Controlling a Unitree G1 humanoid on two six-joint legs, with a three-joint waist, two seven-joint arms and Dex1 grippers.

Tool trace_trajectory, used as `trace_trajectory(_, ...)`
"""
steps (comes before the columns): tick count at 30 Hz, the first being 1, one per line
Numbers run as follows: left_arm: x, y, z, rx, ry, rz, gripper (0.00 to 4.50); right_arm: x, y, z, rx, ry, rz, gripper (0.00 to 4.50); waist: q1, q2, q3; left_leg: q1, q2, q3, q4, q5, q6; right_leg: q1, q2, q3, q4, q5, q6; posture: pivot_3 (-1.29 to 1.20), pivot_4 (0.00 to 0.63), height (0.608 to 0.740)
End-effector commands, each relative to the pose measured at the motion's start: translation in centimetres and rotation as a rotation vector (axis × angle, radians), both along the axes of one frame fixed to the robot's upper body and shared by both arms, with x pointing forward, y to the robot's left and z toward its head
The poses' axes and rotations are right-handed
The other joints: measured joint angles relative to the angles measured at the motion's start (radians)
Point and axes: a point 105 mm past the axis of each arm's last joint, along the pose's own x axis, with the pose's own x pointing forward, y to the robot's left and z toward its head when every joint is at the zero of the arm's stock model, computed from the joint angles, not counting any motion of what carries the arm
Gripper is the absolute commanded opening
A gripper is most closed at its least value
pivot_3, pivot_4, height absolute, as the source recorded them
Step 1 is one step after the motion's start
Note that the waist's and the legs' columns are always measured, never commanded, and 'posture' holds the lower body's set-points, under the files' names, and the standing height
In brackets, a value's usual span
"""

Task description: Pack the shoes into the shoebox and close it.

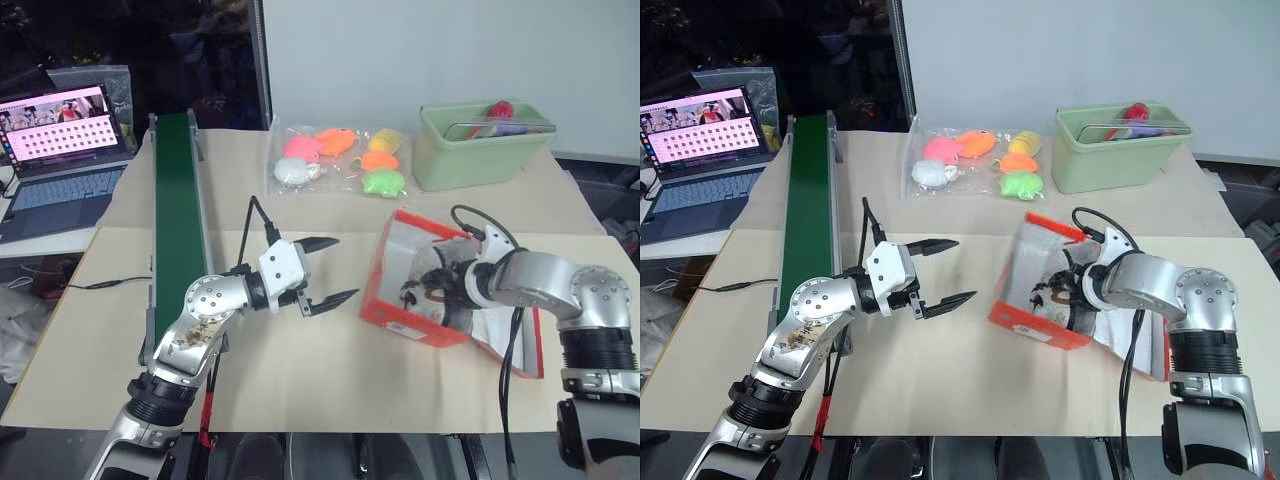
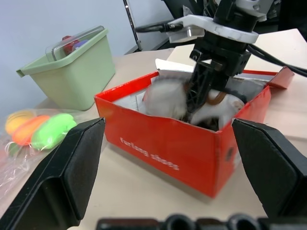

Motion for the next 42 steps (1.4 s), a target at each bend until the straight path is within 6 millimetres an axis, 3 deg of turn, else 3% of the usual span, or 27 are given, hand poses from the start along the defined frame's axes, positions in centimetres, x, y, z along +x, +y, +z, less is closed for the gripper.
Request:
trace_trajectory(1,-0.1,0.0,1.2,-0.017,-0.048,0.0,4.5,1.2,0.8,3.7,0.003,-0.129,0.032,3.93,-0.002,0.0,0.0,0.0,0.0,0.0,0.0,0.0,0.0,0.0,0.0,0.0,0.0,0.0,0.0,0.0,0.15,0.729)
trace_trajectory(6,0.9,0.4,1.6,-0.032,-0.058,0.047,4.5,2.2,1.5,7.0,-0.068,-0.263,0.067,3.93,-0.001,0.0,0.0,0.0,0.0,0.0,0.0,0.0,0.0,0.0,0.0,0.0,0.0,0.0,0.0,0.0,0.15,0.729)
trace_trajectory(10,4.1,2.8,2.6,-0.109,-0.062,0.303,4.5,2.9,1.7,10.0,-0.198,-0.44,0.113,3.93,0.001,0.0,0.0,-0.001,0.0,0.0,0.0,0.0,0.0,-0.001,0.0,0.0,0.0,0.0,0.0,0.0,0.15,0.729)
trace_trajectory(13,7.0,6.3,3.8,-0.209,-0.075,0.61,4.5,2.9,3.1,11.6,-0.284,-0.612,0.222,3.93,0.002,0.0,0.0,-0.001,0.0,-0.001,0.0,0.0,0.0,0.0,0.0,-0.001,0.0,0.0,0.0,0.0,0.15,0.729)
trace_trajectory(15,8.6,10.5,4.5,-0.344,-0.048,0.913,4.5,2.0,5.5,13.2,-0.356,-0.821,0.389,3.93,0.002,0.0,0.0,-0.001,0.0,-0.001,0.0,-0.001,0.001,0.0,0.0,-0.001,-0.001,0.0,0.0,0.0,0.15,0.729)
trace_trajectory(18,8.5,14.1,4.7,-0.419,-0.056,1.162,4.5,-0.3,8.9,14.0,-0.346,-1.023,0.639,3.93,-0.004,0.0,0.0,-0.003,0.0,-0.002,0.001,-0.002,0.003,-0.001,0.0,-0.002,-0.003,0.0,0.001,0.0,0.15,0.729)
trace_trajectory(22,6.8,18.0,2.9,-0.45,0.0,1.425,4.5,-6.6,12.4,12.6,-0.106,-1.144,1.025,3.93,0.004,0.0,0.0,-0.003,0.0,-0.003,0.001,-0.002,0.003,0.001,0.0,-0.004,-0.003,0.0,0.002,0.0,0.15,0.729)
trace_trajectory(25,6.1,19.2,2.1,-0.438,0.039,1.495,4.5,-8.0,13.0,10.8,-0.079,-1.157,1.147,3.93,0.014,-0.001,0.0,-0.003,0.0,-0.004,0.003,-0.002,0.003,0.002,0.0,-0.004,-0.003,0.0,0.002,0.0,0.15,0.729)
trace_trajectory(30,5.3,20.6,0.3,-0.369,0.109,1.541,4.5,-6.7,13.1,7.4,-0.038,-1.128,1.146,3.93,0.019,-0.002,-0.001,0.003,0.0,-0.003,0.005,-0.001,0.001,0.006,0.0,-0.004,-0.002,0.003,0.001,0.0,0.15,0.729)
trace_trajectory(33,4.9,21.0,-0.5,-0.36,0.137,1.556,4.5,-6.1,13.3,5.5,-0.071,-1.101,1.158,4.48,0.019,-0.002,-0.001,0.006,-0.001,-0.002,0.004,0.0,0.0,0.007,0.0,-0.002,0.0,0.002,0.001,0.0,0.15,0.729)
trace_trajectory(42,4.7,20.6,-1.7,-0.377,0.198,1.547,4.5,-5.1,13.8,4.4,-0.09,-1.143,1.112,4.48,0.022,-0.002,-0.001,0.006,-0.001,-0.002,0.004,0.0,0.0,0.004,0.0,-0.001,0.004,0.001,0.0,0.0,0.15,0.729)
